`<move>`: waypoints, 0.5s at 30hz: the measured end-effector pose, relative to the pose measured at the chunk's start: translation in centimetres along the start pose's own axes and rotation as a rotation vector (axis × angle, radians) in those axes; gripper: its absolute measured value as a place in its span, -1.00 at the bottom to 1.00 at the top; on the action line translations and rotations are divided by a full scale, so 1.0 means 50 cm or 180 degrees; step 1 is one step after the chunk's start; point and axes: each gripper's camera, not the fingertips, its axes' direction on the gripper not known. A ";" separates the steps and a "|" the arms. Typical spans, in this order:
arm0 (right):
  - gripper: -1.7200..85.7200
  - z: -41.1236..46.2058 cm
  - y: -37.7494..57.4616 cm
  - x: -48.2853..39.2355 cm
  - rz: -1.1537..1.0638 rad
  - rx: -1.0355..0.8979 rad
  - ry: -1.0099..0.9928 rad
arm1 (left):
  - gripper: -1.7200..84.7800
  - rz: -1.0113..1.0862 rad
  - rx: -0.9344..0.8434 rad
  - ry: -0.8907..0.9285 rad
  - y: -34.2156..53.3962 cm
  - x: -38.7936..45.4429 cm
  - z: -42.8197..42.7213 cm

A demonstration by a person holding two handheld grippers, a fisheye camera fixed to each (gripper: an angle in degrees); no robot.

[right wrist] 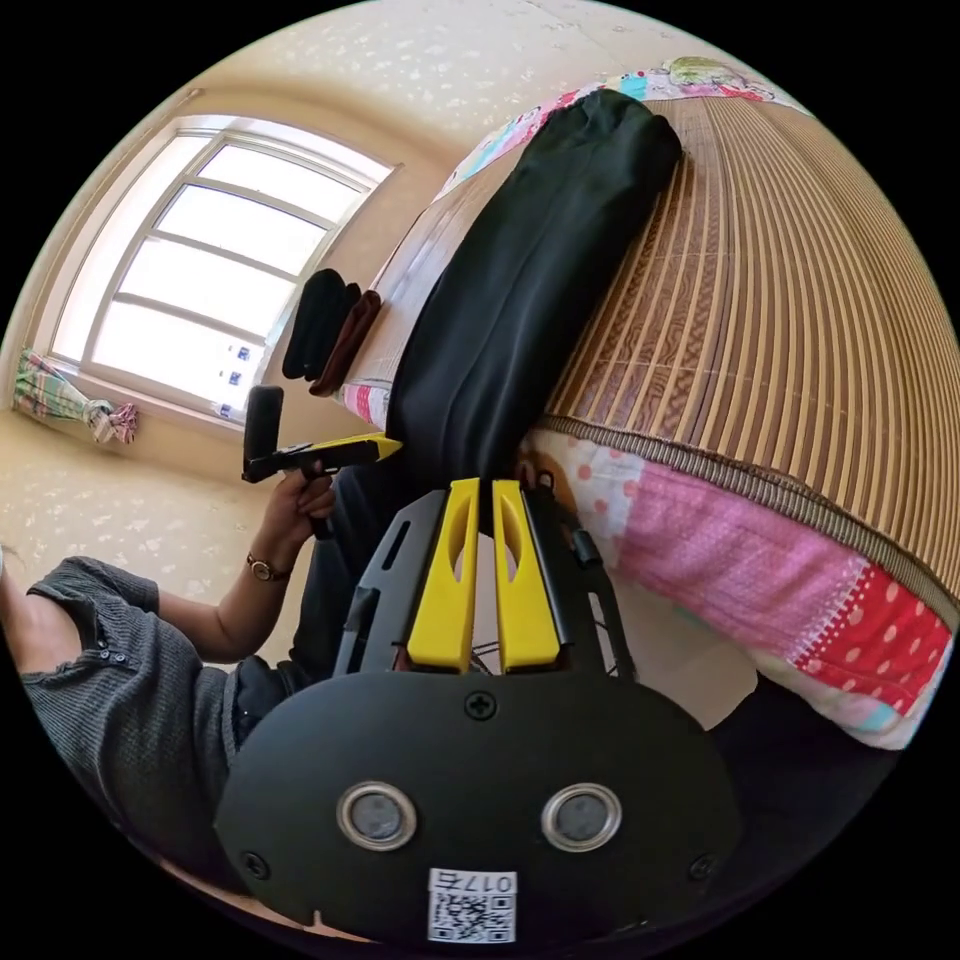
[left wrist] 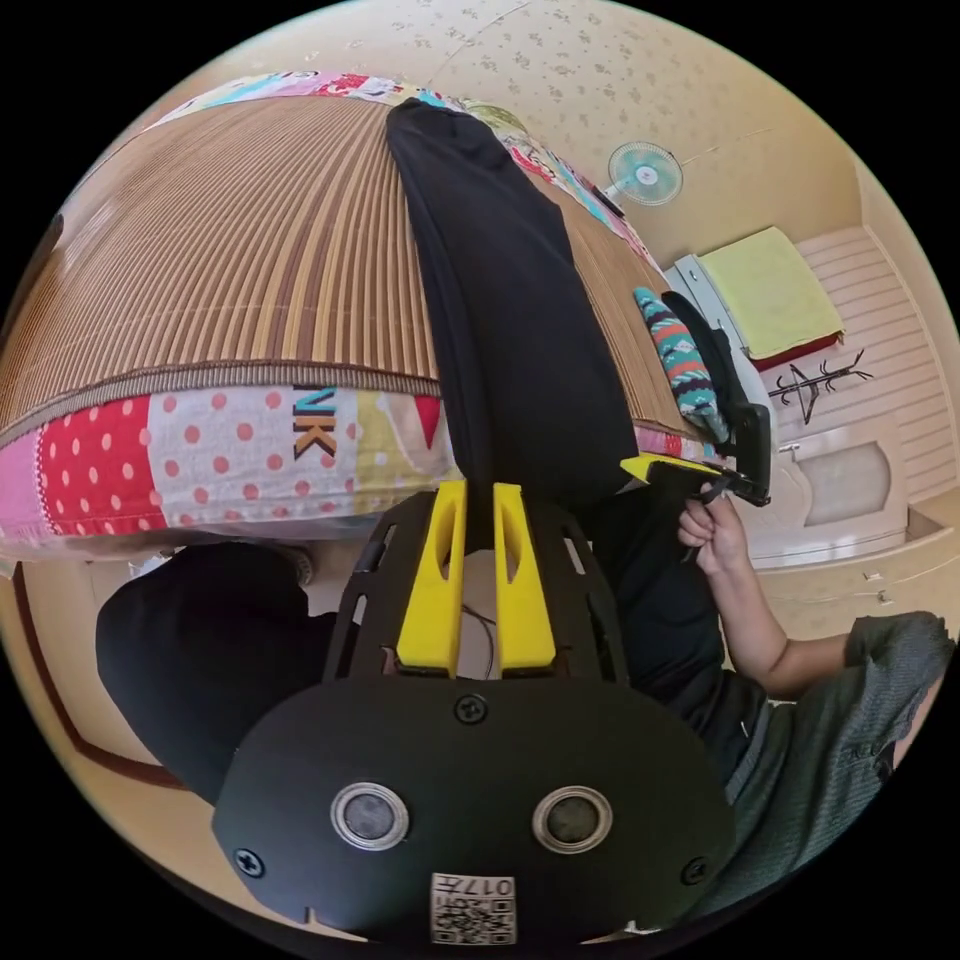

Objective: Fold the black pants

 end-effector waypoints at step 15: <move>-0.65 -0.111 -0.182 0.154 0.0613 0.0497 -0.0667 | -0.51 -0.0250 0.0415 0.0631 -0.240 -0.100 -0.058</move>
